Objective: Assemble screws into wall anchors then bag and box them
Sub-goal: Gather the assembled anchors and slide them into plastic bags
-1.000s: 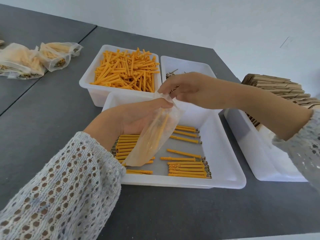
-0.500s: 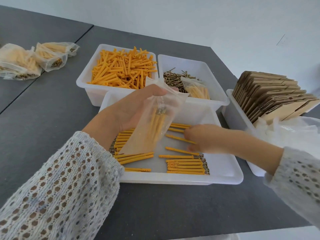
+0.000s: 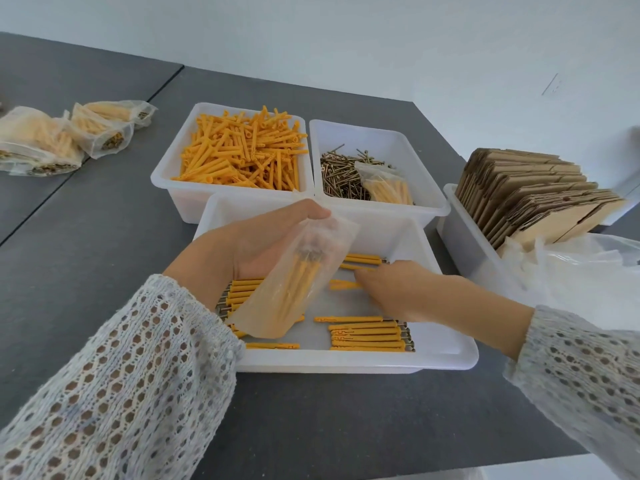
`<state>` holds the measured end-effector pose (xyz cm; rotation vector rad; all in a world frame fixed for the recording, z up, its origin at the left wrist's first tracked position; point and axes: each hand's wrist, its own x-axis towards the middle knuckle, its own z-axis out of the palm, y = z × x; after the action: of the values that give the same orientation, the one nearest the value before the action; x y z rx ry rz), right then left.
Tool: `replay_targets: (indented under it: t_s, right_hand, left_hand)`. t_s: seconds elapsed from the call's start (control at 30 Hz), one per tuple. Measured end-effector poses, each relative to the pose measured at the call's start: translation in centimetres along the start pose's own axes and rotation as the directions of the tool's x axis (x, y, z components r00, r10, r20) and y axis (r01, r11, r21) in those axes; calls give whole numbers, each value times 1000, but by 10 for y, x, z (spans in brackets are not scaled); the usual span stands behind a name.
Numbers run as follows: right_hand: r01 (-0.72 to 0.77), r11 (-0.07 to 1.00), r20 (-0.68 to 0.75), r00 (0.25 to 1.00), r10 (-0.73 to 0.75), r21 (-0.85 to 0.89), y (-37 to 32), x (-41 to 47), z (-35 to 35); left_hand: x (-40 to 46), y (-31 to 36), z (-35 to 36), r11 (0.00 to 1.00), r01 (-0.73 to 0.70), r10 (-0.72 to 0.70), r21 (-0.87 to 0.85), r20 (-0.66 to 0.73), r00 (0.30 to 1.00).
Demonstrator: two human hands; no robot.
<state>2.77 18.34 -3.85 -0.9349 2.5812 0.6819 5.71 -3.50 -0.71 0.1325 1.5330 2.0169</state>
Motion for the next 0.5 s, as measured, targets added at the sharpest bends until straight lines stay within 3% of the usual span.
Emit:
replay_targets:
  t_s: [0.2, 0.3, 0.4, 0.5]
  right_hand:
    - [-110, 994, -228, 969, 101, -26, 46, -20, -70]
    - [-106, 990, -336, 939, 69, -95, 60, -30, -99]
    - [-36, 984, -356, 934, -28, -173, 51, -30, -116]
    - [157, 982, -347, 920, -184, -106, 27, -22, -119]
  left_hand:
    - [3, -1, 0, 999, 34, -36, 42, 26, 999]
    - [4, -1, 0, 999, 40, -40, 8, -1, 999]
    - [3, -1, 3, 999, 46, -46, 13, 7, 999]
    - [2, 0, 7, 1000, 6, -6, -1, 42, 999]
